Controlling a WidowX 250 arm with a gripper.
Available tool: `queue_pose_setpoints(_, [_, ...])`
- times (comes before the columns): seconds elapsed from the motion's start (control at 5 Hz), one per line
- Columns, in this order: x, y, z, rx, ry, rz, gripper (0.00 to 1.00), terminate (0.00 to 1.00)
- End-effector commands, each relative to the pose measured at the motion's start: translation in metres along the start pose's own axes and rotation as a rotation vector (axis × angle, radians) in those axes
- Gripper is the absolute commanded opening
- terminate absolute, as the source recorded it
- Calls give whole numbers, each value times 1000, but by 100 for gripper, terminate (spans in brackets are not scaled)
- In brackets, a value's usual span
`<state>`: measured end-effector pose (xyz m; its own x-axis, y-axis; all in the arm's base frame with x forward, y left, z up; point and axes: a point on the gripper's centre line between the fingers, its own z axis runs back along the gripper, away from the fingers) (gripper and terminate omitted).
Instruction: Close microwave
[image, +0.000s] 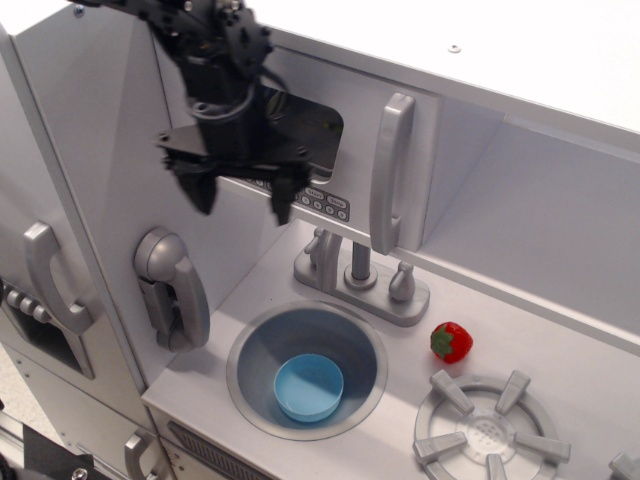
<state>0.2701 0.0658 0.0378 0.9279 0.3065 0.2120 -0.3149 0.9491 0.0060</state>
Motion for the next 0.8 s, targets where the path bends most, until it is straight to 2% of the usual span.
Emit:
queue_pose_setpoints(0.0, [-32, 35, 25, 8, -4, -69, 100, 0])
queue_pose_setpoints(0.2, [-40, 43, 29, 19, 26, -57, 100, 0])
queue_pose_setpoints(0.4, [-40, 43, 29, 19, 26, -57, 100, 0])
queue_pose_setpoints(0.6, [-40, 43, 29, 19, 26, -57, 100, 100])
